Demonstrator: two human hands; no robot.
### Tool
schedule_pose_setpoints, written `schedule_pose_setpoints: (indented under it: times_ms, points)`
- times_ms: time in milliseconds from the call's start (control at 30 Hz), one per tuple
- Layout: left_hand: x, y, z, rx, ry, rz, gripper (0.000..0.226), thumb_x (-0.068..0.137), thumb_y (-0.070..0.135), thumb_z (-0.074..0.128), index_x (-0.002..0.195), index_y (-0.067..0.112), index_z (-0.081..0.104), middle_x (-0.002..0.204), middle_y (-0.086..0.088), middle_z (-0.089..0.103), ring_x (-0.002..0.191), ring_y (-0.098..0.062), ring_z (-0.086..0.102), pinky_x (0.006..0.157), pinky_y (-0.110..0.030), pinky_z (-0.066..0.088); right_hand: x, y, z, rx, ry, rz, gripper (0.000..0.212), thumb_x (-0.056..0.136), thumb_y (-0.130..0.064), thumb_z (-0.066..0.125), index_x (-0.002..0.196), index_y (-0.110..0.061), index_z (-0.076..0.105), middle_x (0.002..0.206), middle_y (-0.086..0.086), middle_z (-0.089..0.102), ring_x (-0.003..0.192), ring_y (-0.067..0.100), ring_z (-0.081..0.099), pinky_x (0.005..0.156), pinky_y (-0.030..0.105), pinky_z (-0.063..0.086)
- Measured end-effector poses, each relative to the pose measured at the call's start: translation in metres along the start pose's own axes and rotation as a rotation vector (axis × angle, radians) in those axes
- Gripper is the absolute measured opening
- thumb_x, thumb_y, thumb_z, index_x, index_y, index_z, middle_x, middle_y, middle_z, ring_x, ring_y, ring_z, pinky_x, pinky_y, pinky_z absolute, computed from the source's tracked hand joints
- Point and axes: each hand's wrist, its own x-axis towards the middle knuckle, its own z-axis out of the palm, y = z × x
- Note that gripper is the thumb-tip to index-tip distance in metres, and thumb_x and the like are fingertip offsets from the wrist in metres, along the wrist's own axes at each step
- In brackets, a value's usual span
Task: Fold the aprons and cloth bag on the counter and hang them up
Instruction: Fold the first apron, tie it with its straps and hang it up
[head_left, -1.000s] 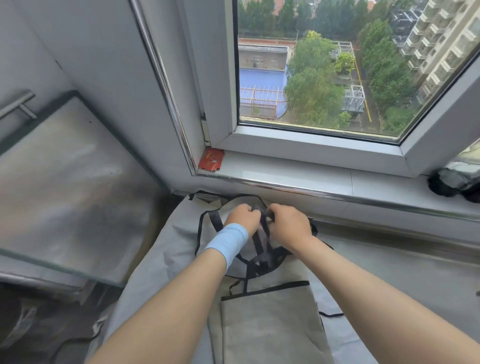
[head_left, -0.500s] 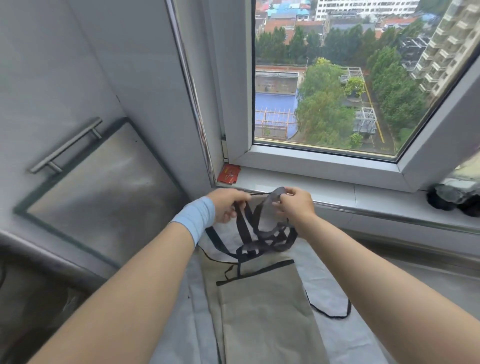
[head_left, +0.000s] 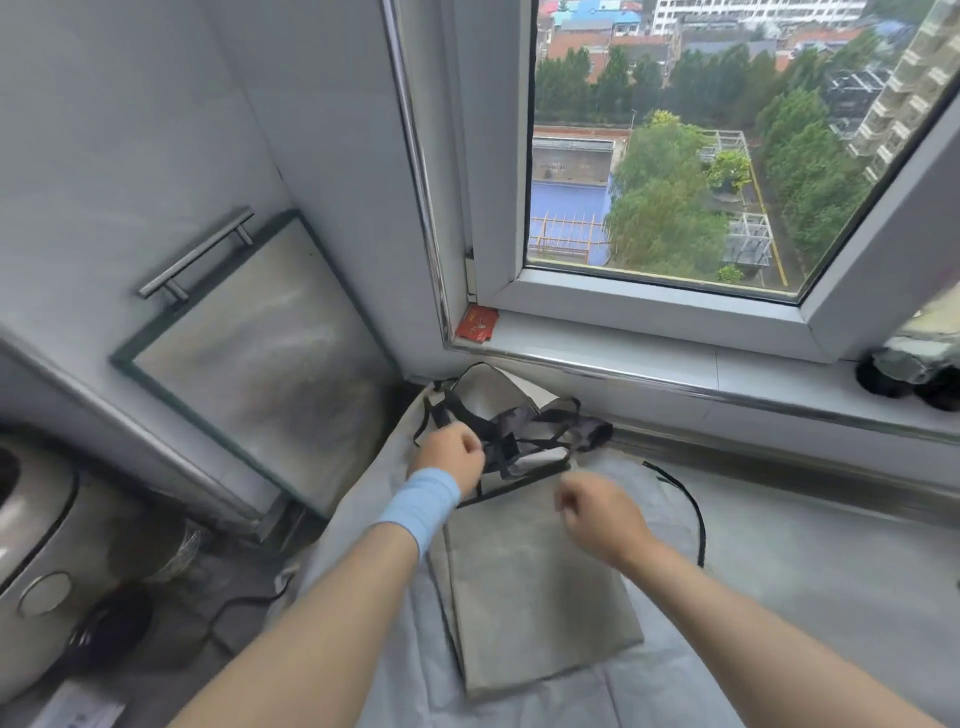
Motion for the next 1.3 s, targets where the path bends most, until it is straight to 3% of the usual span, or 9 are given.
schedule_pose_setpoints:
  times_ms: [233, 433, 633, 800, 900, 1000, 1133, 1200, 1300]
  points:
    - [-0.081, -0.042, 0.077, 0.286, -0.498, 0.184, 0.018, 0.079, 0.029, 0.067, 0.097, 0.026, 0.069, 0.103, 0.005, 0.069, 0.097, -0.017, 0.064, 0.085, -0.024, 0.049, -0.085, 0.007, 0.031, -0.498, -0.514, -0.404, 0.068, 0.061, -0.062, 0.058, 0.118, -0.027, 0.046, 0.123, 0.000, 0.046, 0.109, 0.022, 0.044, 0.084, 0.039, 0.042]
    - [-0.123, -0.076, 0.101, 0.493, -0.455, 0.327, 0.059, 0.059, 0.052, 0.079, 0.108, 0.031, 0.052, 0.119, 0.003, 0.045, 0.115, -0.015, 0.039, 0.092, -0.035, 0.044, -0.100, 0.014, 0.050, -0.552, -0.373, -0.458, 0.030, 0.090, -0.033, 0.053, 0.107, -0.011, 0.066, 0.127, 0.006, 0.056, 0.109, 0.031, 0.058, 0.074, 0.042, 0.050]
    - [-0.146, -0.071, 0.091, 0.507, -0.392, 0.323, 0.039, 0.080, 0.015, 0.062, 0.116, 0.029, 0.052, 0.121, -0.001, 0.052, 0.114, -0.025, 0.051, 0.089, -0.034, 0.047, -0.117, -0.011, 0.034, -0.326, -0.327, -0.273, 0.019, 0.088, -0.031, 0.053, 0.088, -0.017, 0.066, 0.110, 0.000, 0.065, 0.099, 0.025, 0.061, 0.075, 0.034, 0.047]
    - [-0.170, -0.060, 0.083, 0.580, -0.816, 0.180, 0.032, 0.074, 0.025, 0.060, 0.100, 0.043, 0.066, 0.109, 0.006, 0.067, 0.100, -0.023, 0.066, 0.088, -0.034, 0.055, -0.143, -0.052, -0.003, -0.229, -0.909, 0.127, 0.011, 0.080, -0.034, 0.065, 0.078, -0.023, 0.065, 0.083, -0.001, 0.066, 0.070, 0.019, 0.059, 0.062, 0.027, 0.045]
    - [-0.186, -0.060, 0.088, 0.561, -1.026, 0.110, 0.042, 0.070, 0.041, 0.074, 0.110, 0.046, 0.064, 0.110, 0.010, 0.067, 0.104, -0.018, 0.064, 0.095, -0.038, 0.053, -0.156, -0.056, -0.005, -0.092, -1.174, 0.265, 0.004, 0.084, -0.027, 0.067, 0.086, -0.026, 0.070, 0.083, -0.009, 0.071, 0.077, 0.012, 0.069, 0.074, 0.030, 0.053]
    - [-0.190, -0.061, 0.092, 0.337, -1.056, 0.022, 0.049, 0.075, 0.045, 0.075, 0.122, 0.040, 0.061, 0.089, 0.015, 0.065, 0.090, -0.012, 0.065, 0.094, -0.031, 0.052, -0.153, -0.050, 0.007, -0.087, -0.923, 0.229, 0.025, 0.084, -0.031, 0.056, 0.105, -0.030, 0.070, 0.107, -0.008, 0.072, 0.100, 0.016, 0.068, 0.090, 0.033, 0.054]
    - [-0.166, -0.057, 0.089, 0.285, -0.722, 0.148, 0.033, 0.083, 0.034, 0.066, 0.116, 0.032, 0.067, 0.113, 0.005, 0.068, 0.099, -0.015, 0.065, 0.092, -0.024, 0.049, -0.131, -0.036, 0.013, -0.233, -0.602, 0.134, 0.045, 0.084, -0.030, 0.051, 0.128, -0.035, 0.060, 0.130, -0.008, 0.059, 0.122, 0.017, 0.054, 0.099, 0.030, 0.045]
    - [-0.145, -0.053, 0.080, 0.246, -0.535, 0.176, 0.023, 0.086, 0.027, 0.063, 0.106, 0.030, 0.071, 0.112, 0.005, 0.069, 0.102, -0.015, 0.065, 0.091, -0.022, 0.049, -0.114, -0.033, 0.010, -0.240, -0.632, 0.153, 0.032, 0.085, -0.027, 0.053, 0.112, -0.033, 0.069, 0.120, -0.006, 0.067, 0.110, 0.018, 0.060, 0.088, 0.025, 0.047]
    - [-0.110, -0.047, 0.061, 0.198, -0.310, 0.146, 0.021, 0.085, 0.022, 0.055, 0.093, 0.036, 0.067, 0.106, 0.011, 0.068, 0.098, -0.014, 0.064, 0.090, -0.026, 0.050, -0.081, -0.033, -0.002, -0.180, -0.336, 0.181, 0.019, 0.084, -0.020, 0.049, 0.076, -0.030, 0.064, 0.098, -0.004, 0.072, 0.094, 0.021, 0.063, 0.075, 0.025, 0.046]
